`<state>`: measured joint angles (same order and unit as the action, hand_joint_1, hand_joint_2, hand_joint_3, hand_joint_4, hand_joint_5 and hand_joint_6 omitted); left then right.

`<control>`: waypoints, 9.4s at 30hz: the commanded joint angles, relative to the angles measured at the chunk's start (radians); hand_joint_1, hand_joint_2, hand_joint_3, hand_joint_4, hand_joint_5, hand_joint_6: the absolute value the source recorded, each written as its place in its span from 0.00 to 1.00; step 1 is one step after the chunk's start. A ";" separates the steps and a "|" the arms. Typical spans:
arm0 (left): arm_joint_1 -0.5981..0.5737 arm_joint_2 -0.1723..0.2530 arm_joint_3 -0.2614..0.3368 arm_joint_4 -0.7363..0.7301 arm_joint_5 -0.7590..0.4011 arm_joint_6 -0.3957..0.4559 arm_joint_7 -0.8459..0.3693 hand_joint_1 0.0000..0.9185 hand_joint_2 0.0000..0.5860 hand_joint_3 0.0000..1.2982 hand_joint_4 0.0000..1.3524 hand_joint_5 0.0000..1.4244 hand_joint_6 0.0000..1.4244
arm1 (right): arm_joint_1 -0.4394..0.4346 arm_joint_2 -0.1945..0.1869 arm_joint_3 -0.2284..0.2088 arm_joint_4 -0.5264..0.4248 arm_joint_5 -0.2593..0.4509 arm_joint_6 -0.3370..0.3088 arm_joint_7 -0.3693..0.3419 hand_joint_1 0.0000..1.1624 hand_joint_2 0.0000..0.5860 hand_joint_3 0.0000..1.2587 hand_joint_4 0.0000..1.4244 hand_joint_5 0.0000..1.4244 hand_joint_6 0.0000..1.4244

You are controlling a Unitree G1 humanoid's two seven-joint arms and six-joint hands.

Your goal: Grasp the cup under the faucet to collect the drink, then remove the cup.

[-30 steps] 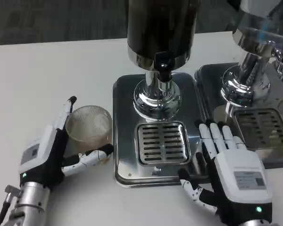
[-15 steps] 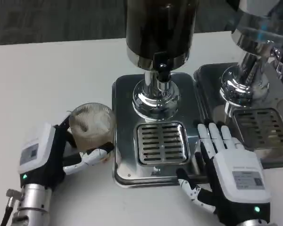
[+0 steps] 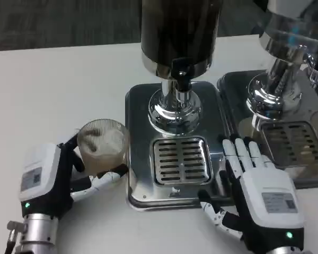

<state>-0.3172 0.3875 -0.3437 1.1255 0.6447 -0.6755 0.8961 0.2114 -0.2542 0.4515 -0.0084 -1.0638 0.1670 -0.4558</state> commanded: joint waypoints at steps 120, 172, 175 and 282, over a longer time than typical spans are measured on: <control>-0.071 -0.003 0.151 -0.559 -0.628 -0.293 -1.066 0.00 0.04 0.00 0.00 0.02 0.00 | 0.003 0.027 -0.143 0.020 0.231 -0.074 -0.021 0.36 0.62 0.00 0.00 0.00 0.10; -0.062 -0.004 0.132 -0.642 -0.117 -0.374 -0.938 0.00 0.09 0.00 0.00 0.13 0.10 | -0.018 0.043 -0.146 0.067 0.278 -0.111 -0.036 0.36 0.62 0.00 0.00 0.00 0.12; -0.063 0.000 0.124 -0.646 -0.096 -0.368 -0.917 0.00 0.09 0.00 0.00 0.13 0.10 | -0.019 0.043 -0.147 0.069 0.283 -0.114 -0.037 0.36 0.61 0.00 0.00 0.00 0.13; 0.267 0.110 0.385 -0.451 -0.164 -0.283 -0.646 0.00 0.27 0.03 0.00 0.09 0.05 | -0.503 0.141 -0.221 0.682 0.737 -0.592 0.343 0.58 0.28 0.00 0.00 0.00 0.08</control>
<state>-0.0432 0.4845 0.0585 0.6408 0.4701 -0.9494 0.2316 -0.2762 -0.1223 0.2276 0.6457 -0.3269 -0.4456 -0.1278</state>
